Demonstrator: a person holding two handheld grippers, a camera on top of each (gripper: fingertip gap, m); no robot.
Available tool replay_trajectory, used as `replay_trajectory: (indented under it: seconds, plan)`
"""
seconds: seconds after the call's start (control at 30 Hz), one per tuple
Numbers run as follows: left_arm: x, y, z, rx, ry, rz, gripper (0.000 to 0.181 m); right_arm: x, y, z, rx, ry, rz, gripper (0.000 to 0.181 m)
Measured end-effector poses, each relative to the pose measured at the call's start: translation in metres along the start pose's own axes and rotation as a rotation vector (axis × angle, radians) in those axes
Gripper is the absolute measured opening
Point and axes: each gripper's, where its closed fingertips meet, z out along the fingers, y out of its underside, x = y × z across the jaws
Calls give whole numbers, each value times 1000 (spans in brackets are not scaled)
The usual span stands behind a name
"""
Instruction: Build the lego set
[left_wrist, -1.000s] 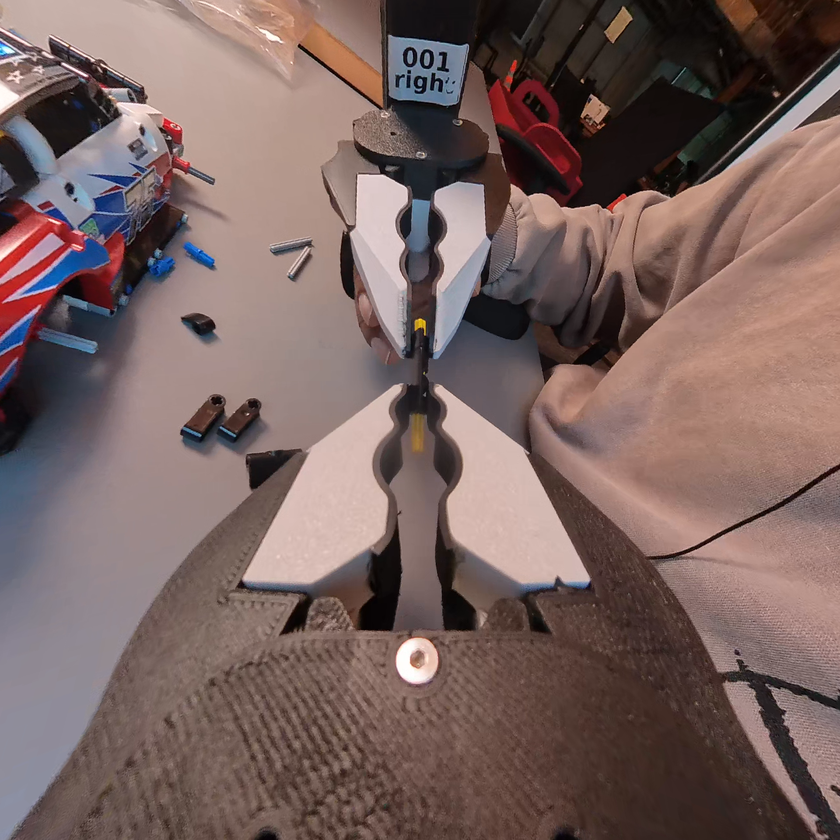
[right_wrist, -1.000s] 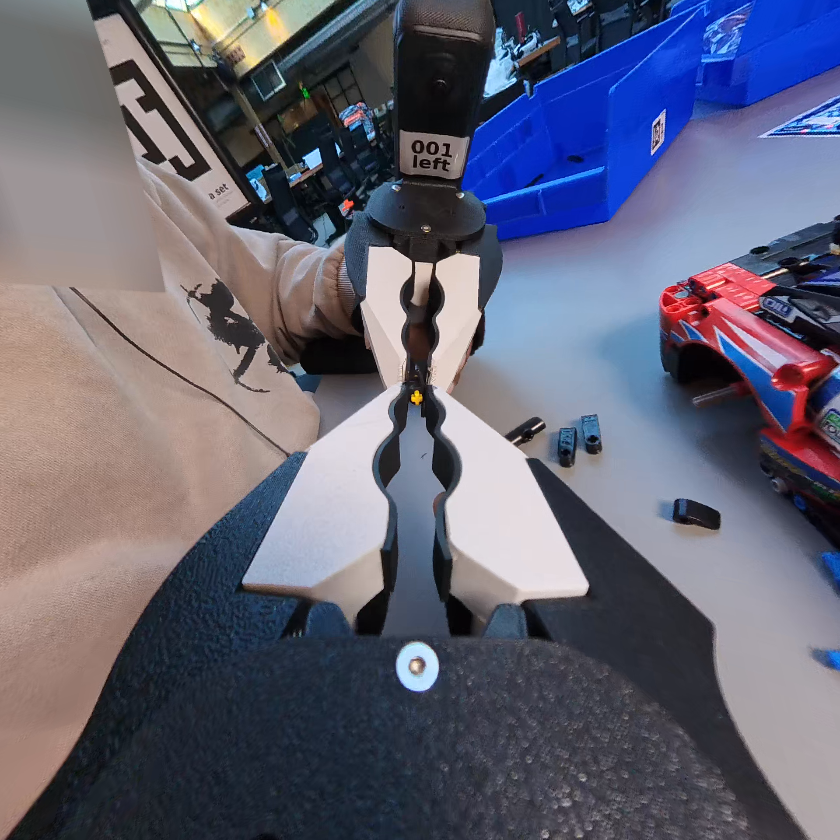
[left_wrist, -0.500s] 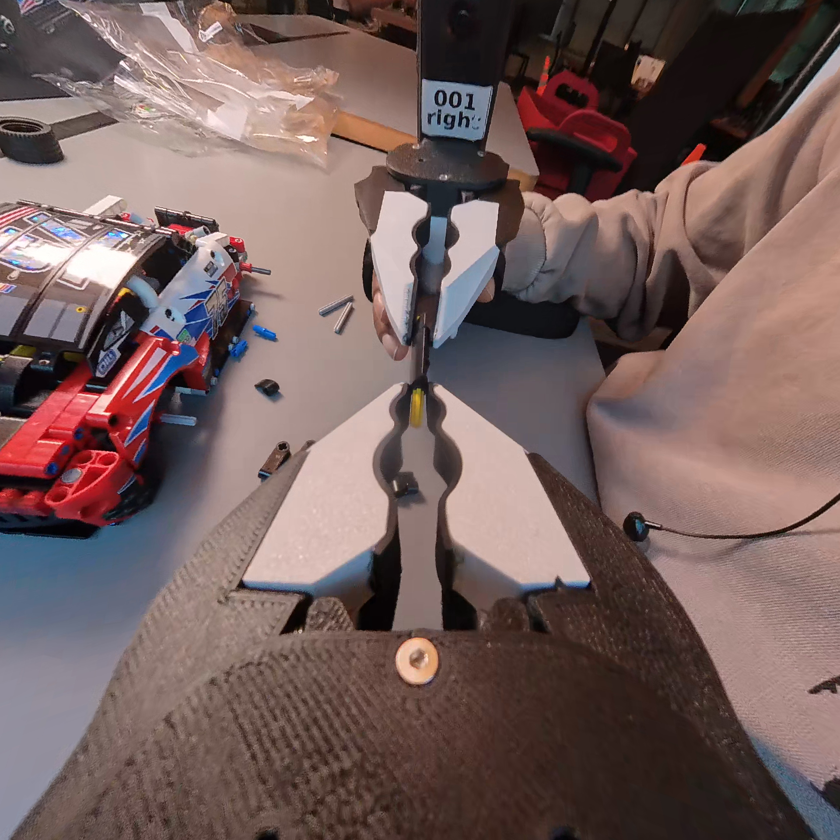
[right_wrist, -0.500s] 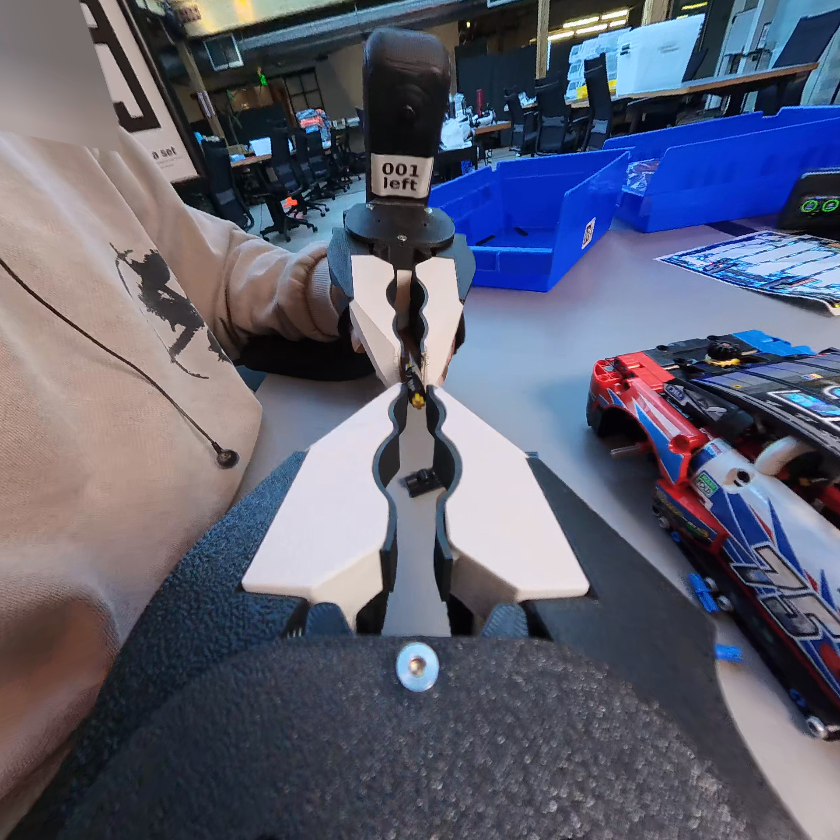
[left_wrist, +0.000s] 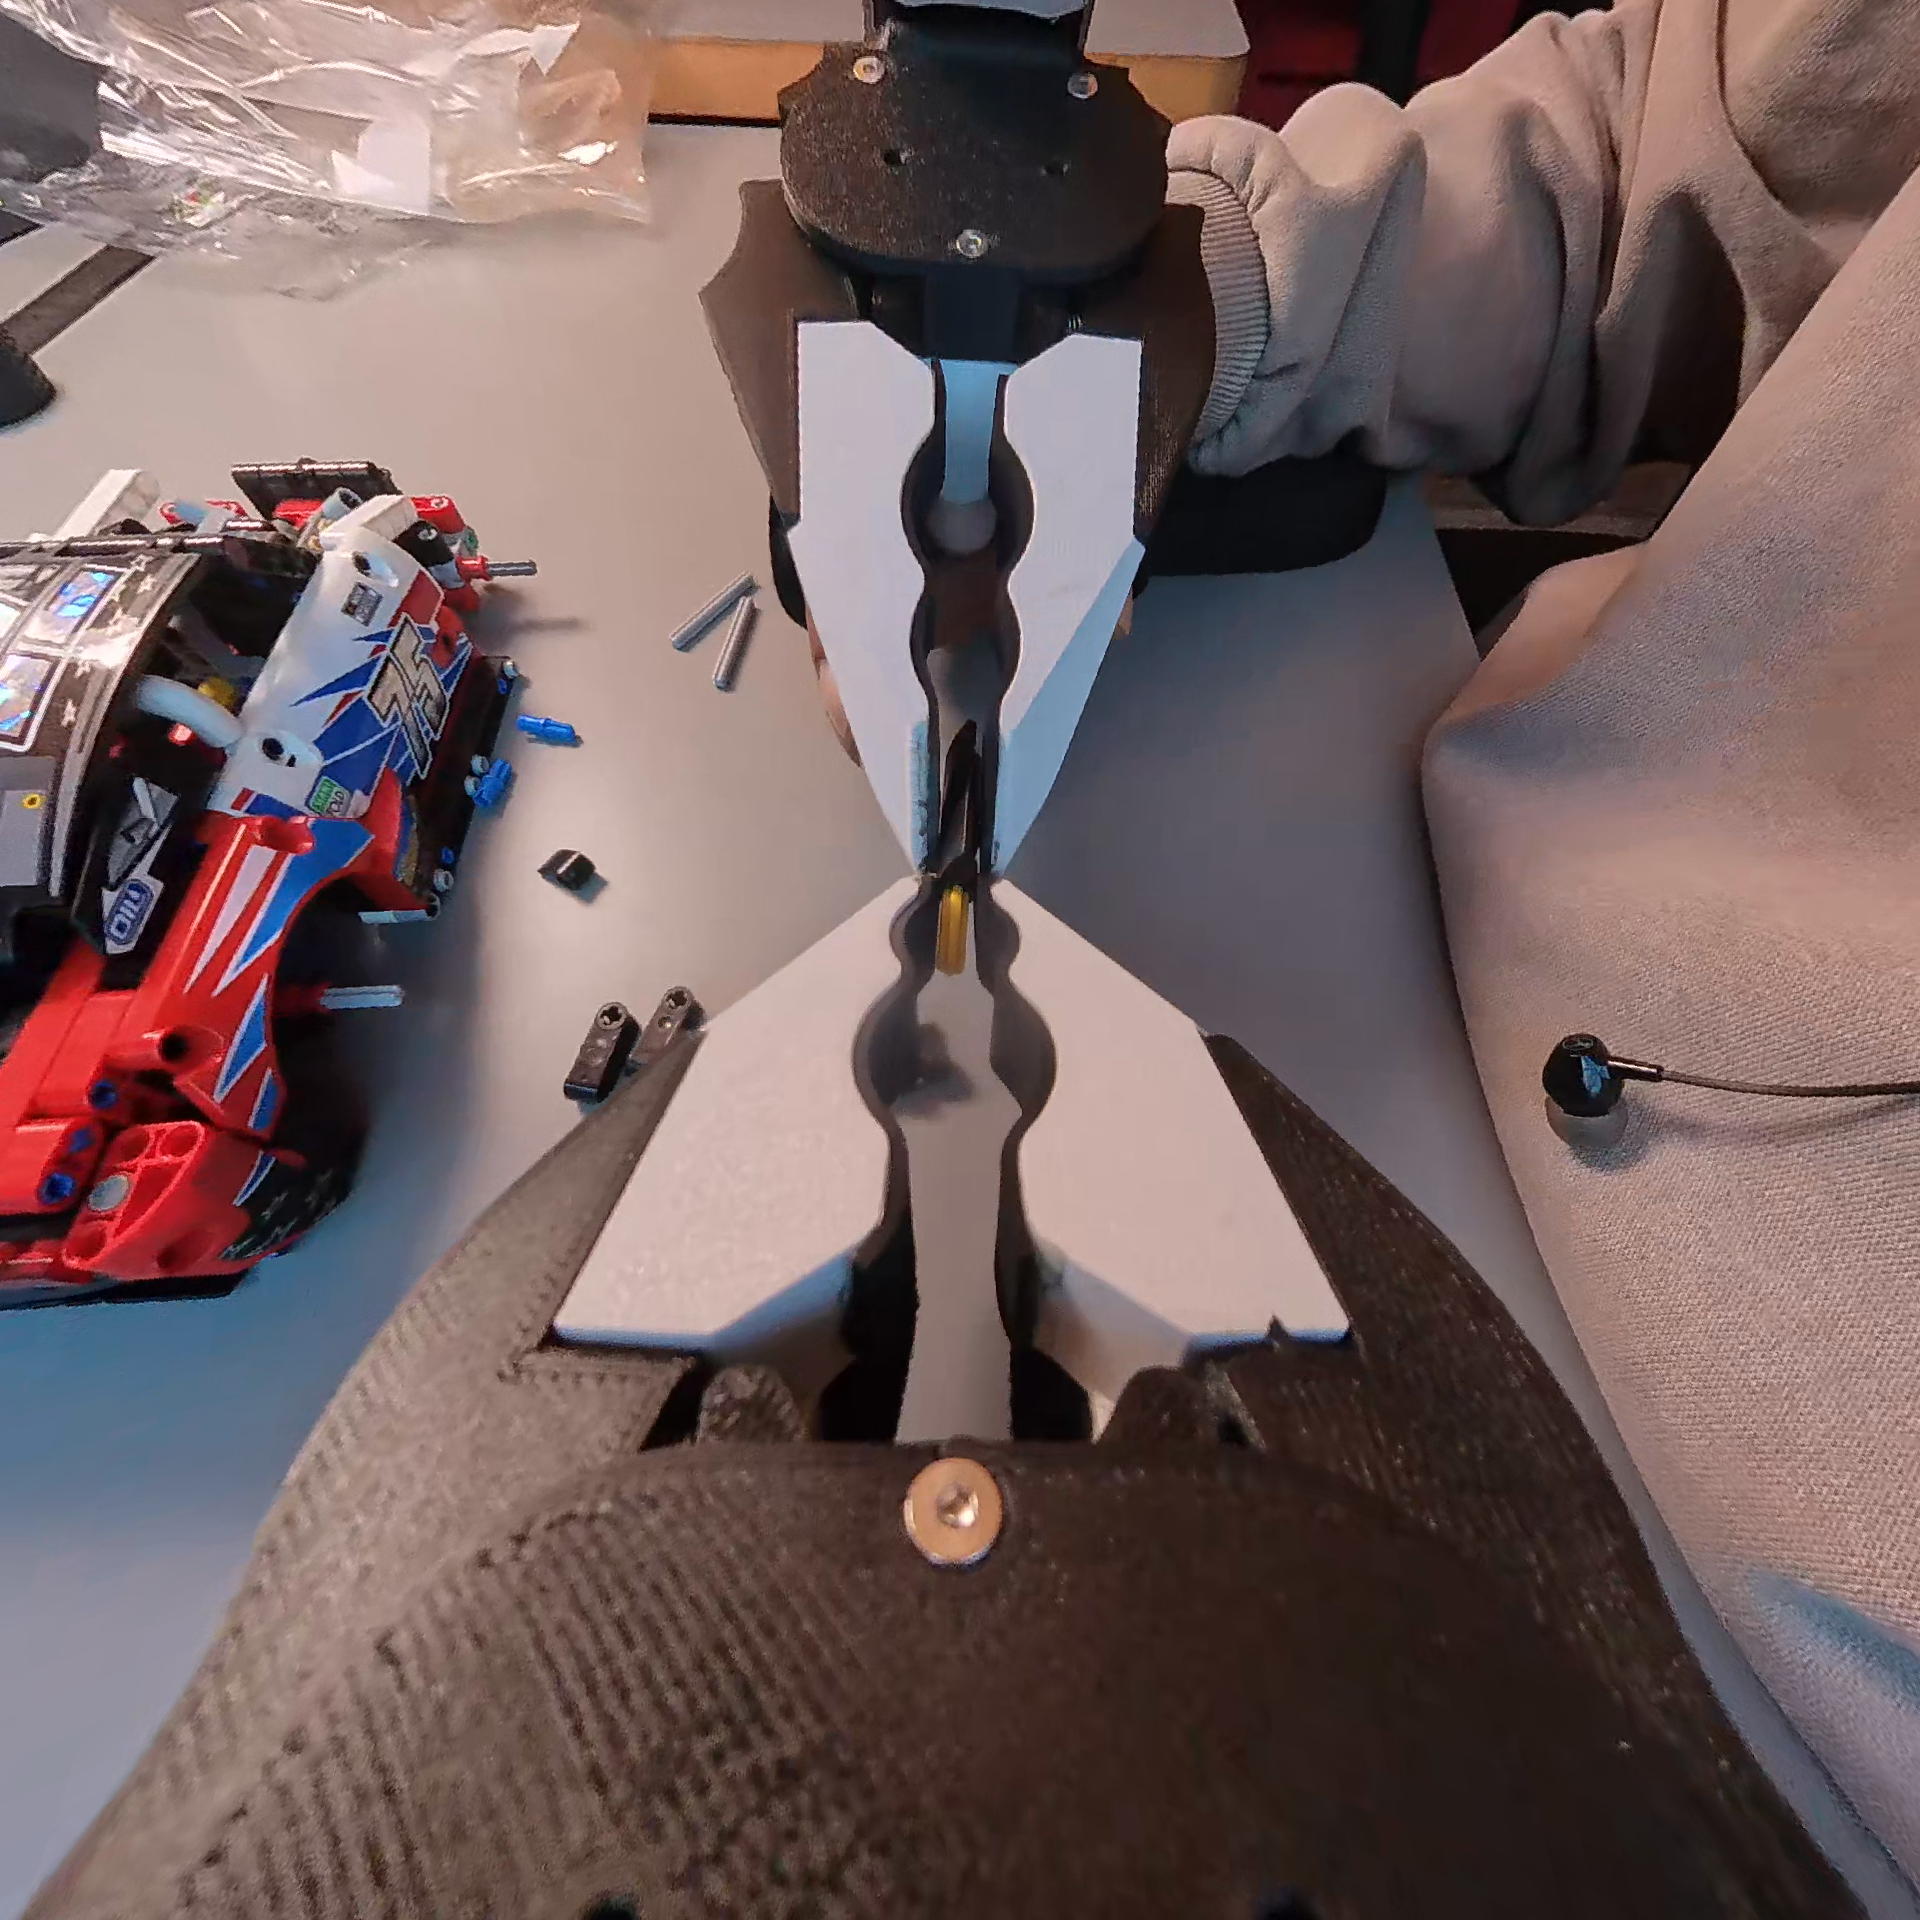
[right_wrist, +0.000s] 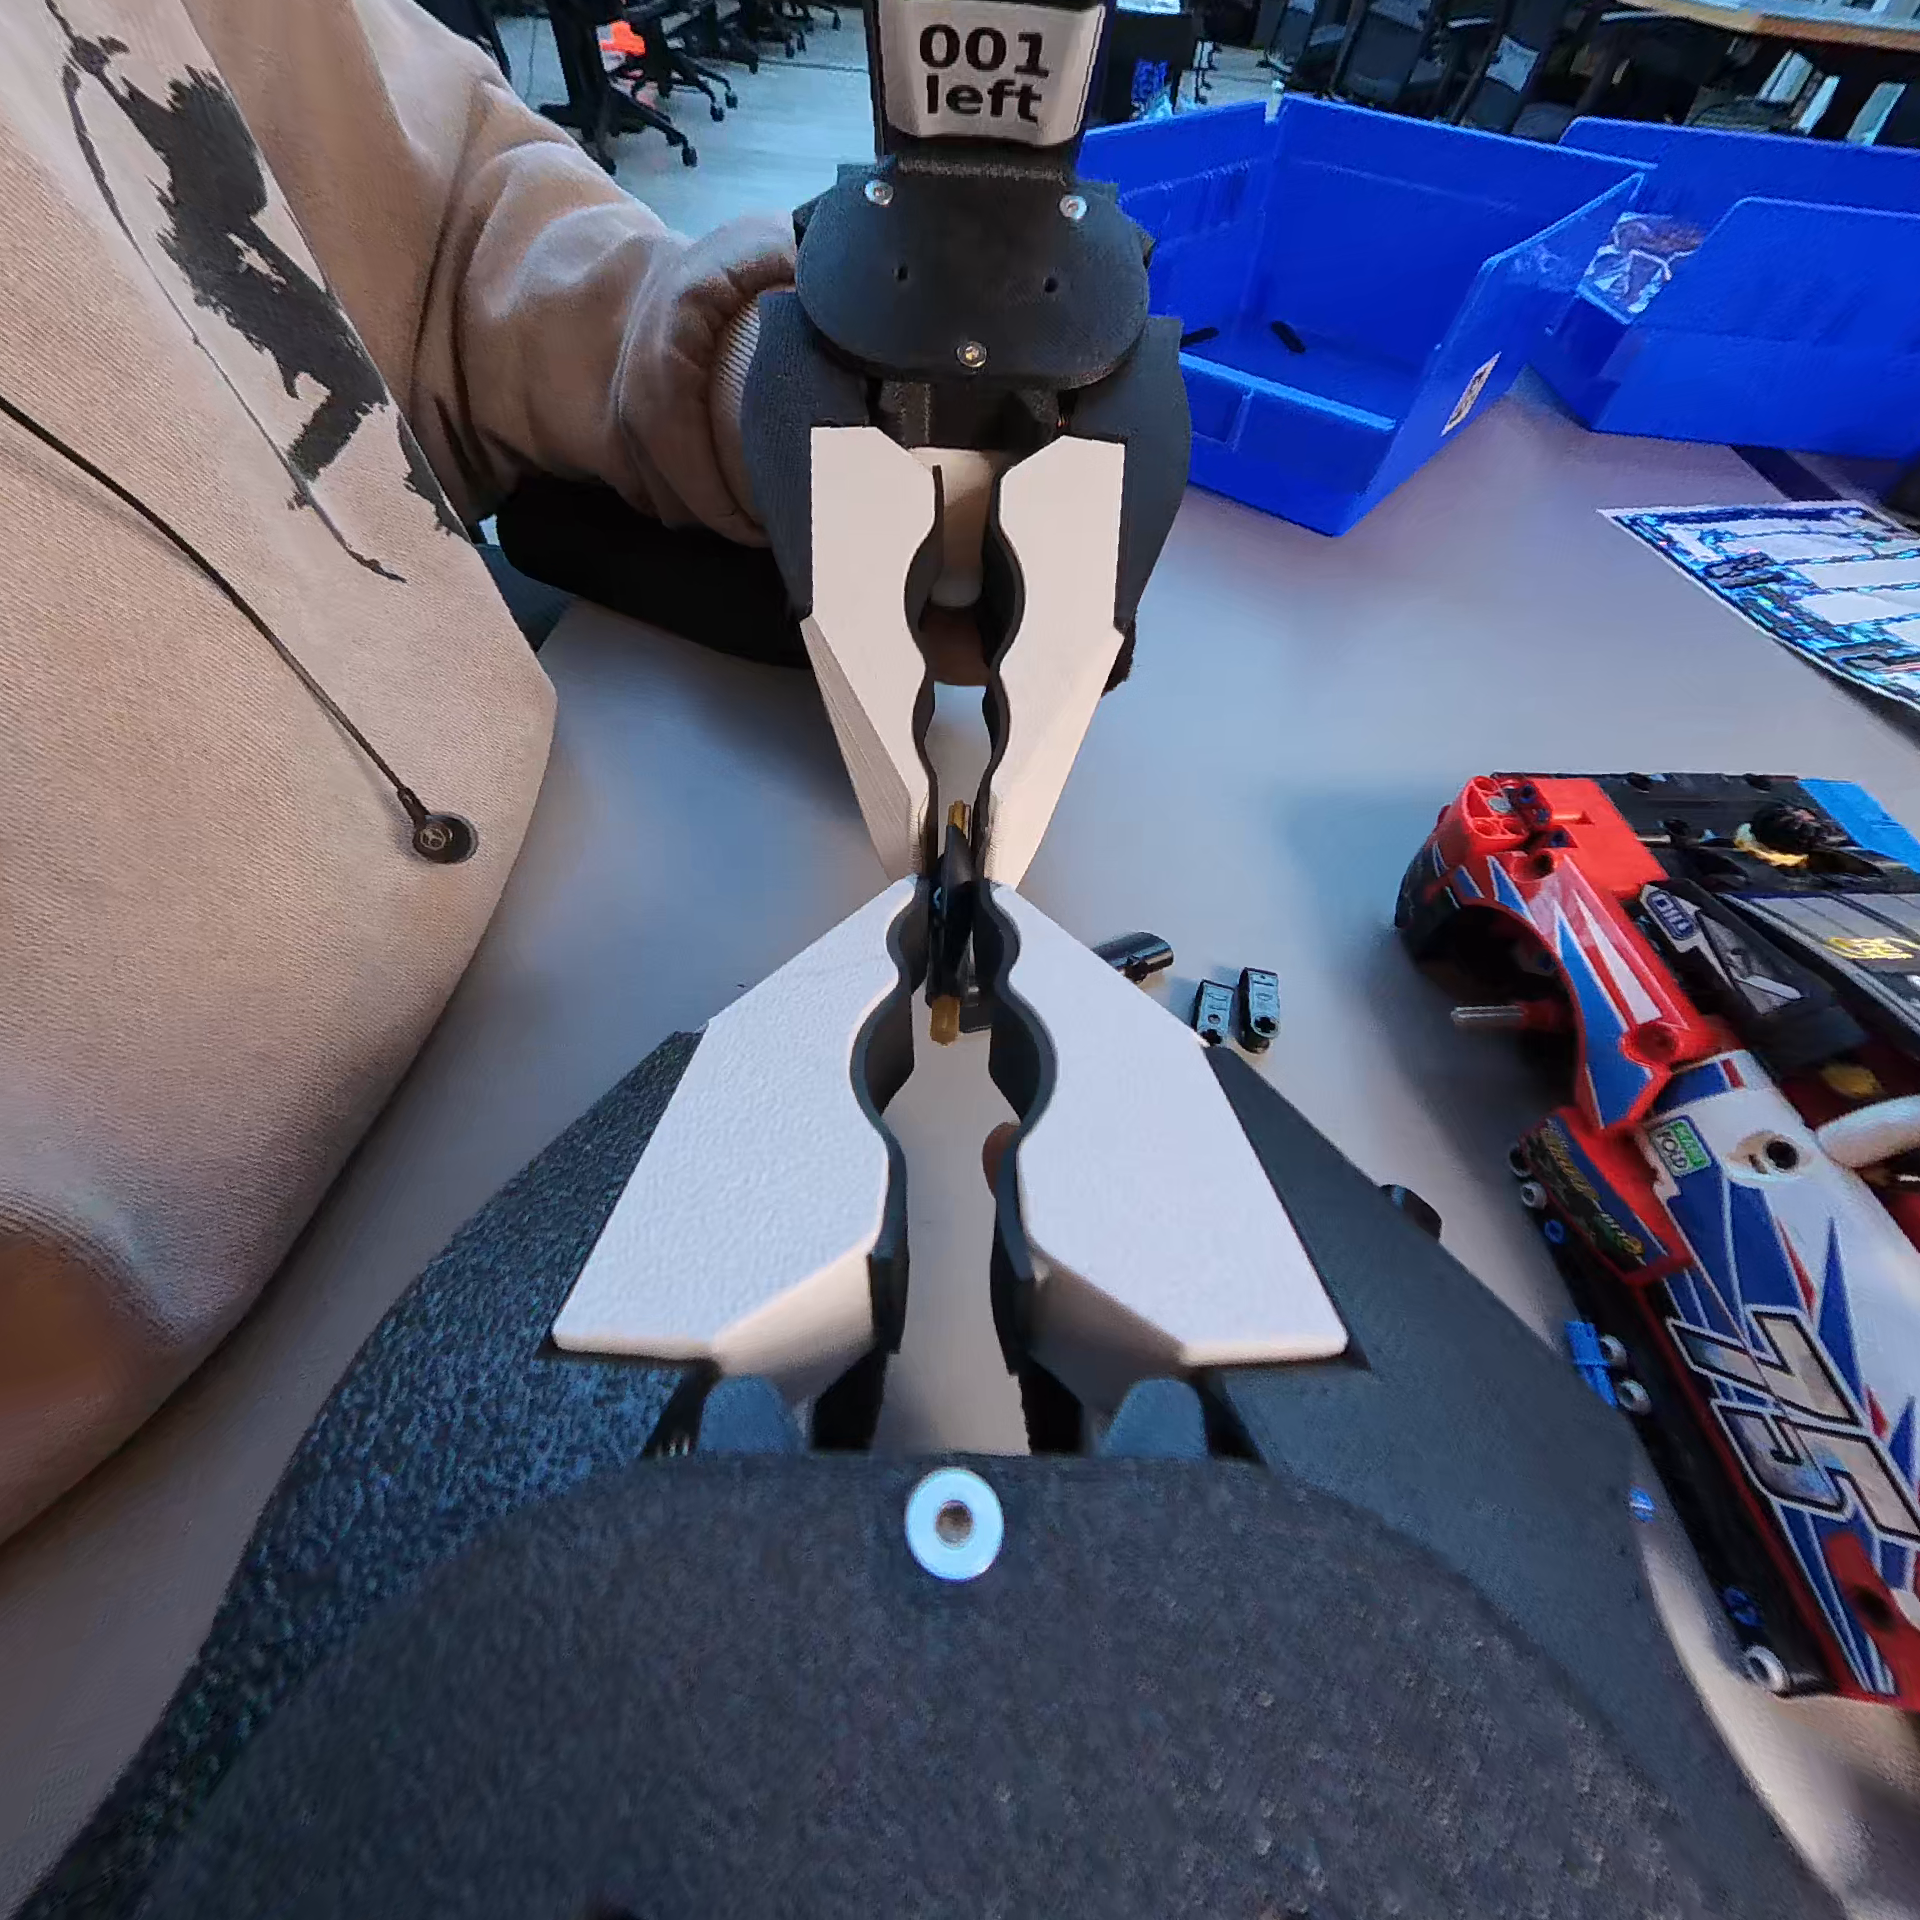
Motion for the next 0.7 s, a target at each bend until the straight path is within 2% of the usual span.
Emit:
replay_trajectory:
  seconds: [0.1,0.3,0.4,0.5,0.6,0.7]
  plan:
    - [-1,-4,-1,38,6,-16,5,2,-4,-2,23,-1,18,5]
    - [2,4,0,-6,10,14,4,-2,3,2,-6,-12,8,5]
    - [-1,-8,-4,66,11,-17,5,1,-6,-2,35,-7,25,5]
    - [-12,-20,-10,136,-40,-32,5,10,-20,-23,96,-6,38,5]
    - [-40,-5,-11,75,-140,-110,10,38,-23,-59,141,93,59,5]
    - [-62,4,2,-15,-175,-172,16,72,-8,-89,116,254,63,4]
